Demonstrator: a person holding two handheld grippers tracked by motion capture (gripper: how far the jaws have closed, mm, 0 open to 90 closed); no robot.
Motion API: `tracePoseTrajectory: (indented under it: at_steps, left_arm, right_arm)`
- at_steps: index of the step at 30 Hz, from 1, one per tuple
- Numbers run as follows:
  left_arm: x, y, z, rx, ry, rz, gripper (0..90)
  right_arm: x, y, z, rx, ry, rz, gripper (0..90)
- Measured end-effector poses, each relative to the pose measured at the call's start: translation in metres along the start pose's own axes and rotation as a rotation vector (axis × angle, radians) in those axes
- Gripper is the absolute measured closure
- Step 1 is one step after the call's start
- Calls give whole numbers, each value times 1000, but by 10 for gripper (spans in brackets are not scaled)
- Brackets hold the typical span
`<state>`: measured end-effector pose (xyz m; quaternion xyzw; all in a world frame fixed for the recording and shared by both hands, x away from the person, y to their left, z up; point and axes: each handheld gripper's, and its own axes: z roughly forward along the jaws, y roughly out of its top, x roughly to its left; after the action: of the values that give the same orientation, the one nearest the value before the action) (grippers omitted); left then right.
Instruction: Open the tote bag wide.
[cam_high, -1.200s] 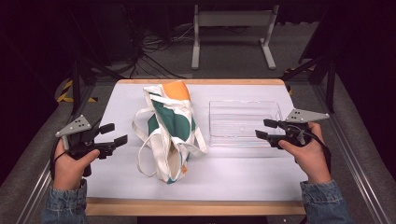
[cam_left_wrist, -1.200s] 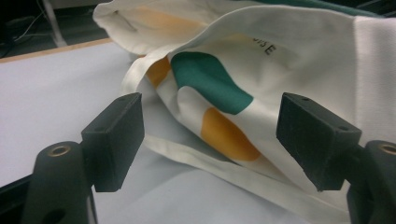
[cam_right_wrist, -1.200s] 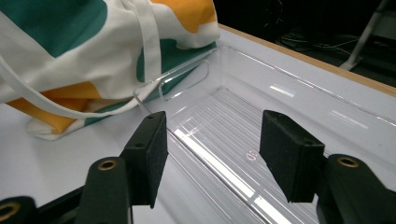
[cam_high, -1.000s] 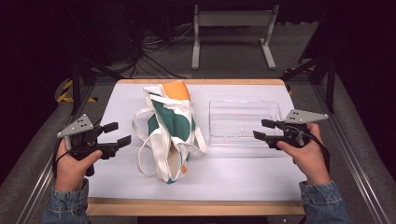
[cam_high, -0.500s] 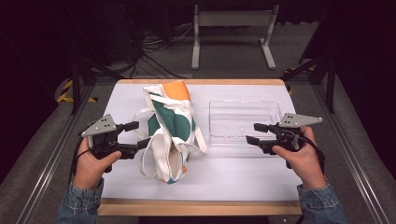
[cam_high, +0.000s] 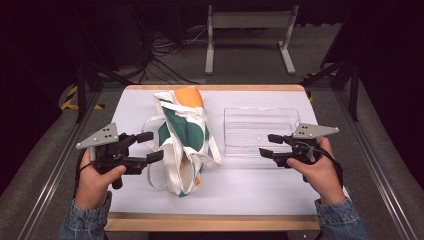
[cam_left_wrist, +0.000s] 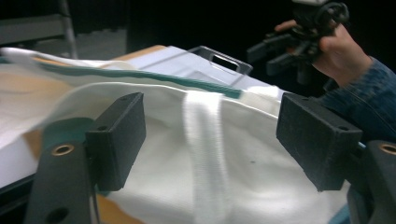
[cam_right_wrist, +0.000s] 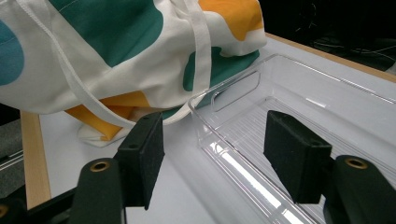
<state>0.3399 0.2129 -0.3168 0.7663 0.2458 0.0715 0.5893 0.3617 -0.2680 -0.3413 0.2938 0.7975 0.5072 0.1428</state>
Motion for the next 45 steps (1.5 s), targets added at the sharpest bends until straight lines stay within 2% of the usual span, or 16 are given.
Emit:
tracePoseTrajectory:
  at_steps: [1, 2, 5, 7, 8, 9, 11, 16, 23, 31, 37, 40, 45]
  left_arm:
    - [0, 0, 2, 14, 1, 14, 290]
    - [1, -2, 5, 27, 3, 4, 313]
    - [3, -4, 7, 45, 4, 10, 422]
    - [3, -5, 9, 59, -12, -3, 556]
    - [3, -5, 9, 58, -12, -1, 556]
    - [3, -5, 9, 61, -7, 3, 695]
    - [3, -5, 9, 65, -18, 5, 835]
    - [4, -5, 7, 55, -27, 2, 873]
    - [2, -5, 9, 54, -26, 12, 874]
    - [2, -6, 10, 50, -33, 11, 872]
    - [2, -7, 11, 51, -40, 6, 872]
    - [2, -7, 12, 48, -40, 7, 872]
    - [2, -7, 11, 49, -36, 8, 871]
  right_arm:
    - [2, 1, 1, 0, 2, -4, 387]
    - [3, 1, 1, 0, 7, -6, 387]
    - [5, 2, 2, -3, 16, -9, 388]
    - [5, 2, 2, -4, 18, -12, 388]
    - [6, 3, 2, -5, 20, -12, 390]
    - [7, 3, 3, -8, 26, -14, 395]
    - [9, 4, 4, -8, 30, -17, 402]
    - [18, 9, 8, -22, 61, -23, 478]
    - [43, 27, 23, -57, 158, -79, 491]
    - [71, 43, 59, -39, 250, -142, 517]
    - [88, 51, 81, -29, 299, -174, 537]
    - [92, 53, 89, -16, 313, -189, 593]
    - [94, 53, 96, 7, 315, -223, 846]
